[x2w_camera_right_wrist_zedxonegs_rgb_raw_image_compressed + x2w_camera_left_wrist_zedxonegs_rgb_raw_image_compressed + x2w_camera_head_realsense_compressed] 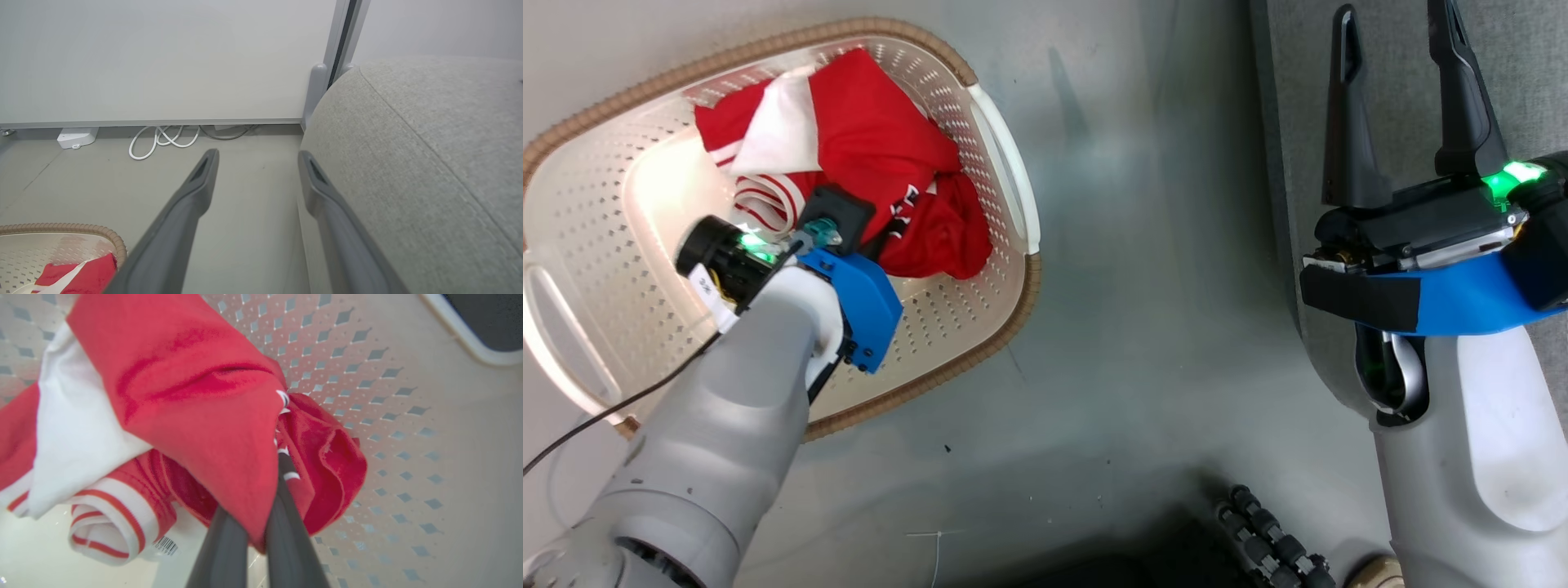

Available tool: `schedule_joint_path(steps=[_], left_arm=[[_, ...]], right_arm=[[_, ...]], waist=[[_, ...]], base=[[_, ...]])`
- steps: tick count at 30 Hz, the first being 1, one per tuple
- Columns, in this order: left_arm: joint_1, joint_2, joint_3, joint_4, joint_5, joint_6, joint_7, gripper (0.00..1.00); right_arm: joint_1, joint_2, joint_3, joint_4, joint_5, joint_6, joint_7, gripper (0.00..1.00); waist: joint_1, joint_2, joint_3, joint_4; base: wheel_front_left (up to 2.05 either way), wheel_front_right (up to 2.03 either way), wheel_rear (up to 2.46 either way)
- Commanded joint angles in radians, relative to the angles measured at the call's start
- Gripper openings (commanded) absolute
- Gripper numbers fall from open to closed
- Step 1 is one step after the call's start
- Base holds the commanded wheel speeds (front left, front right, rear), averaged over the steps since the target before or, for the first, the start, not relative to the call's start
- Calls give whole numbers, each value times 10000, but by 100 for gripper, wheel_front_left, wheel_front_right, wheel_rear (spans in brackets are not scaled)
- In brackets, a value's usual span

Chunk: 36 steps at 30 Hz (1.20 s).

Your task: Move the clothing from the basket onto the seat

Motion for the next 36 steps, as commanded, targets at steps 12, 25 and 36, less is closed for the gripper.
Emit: schedule_joint_path(steps=[12,25,36], left_arm=[[797,-324,-529,-1108,-910,4,-436,0],[1811,-175,632,-3162,-968,3,-452,0],[2744,-95,1986,-4805,-124,4,-455,0]], right_arm=[[349,18,-184,376,-238,-3,-8,100],[1006,14,-268,955,-311,-3,-8,100],[1913,-56,-398,1393,-262,-3,-6,100]], waist=[[1,0,-1765,721],[1,0,-3826,1367],[1,0,-5587,1736]], base=[[0,0,0],[0,0,0],[0,0,0]])
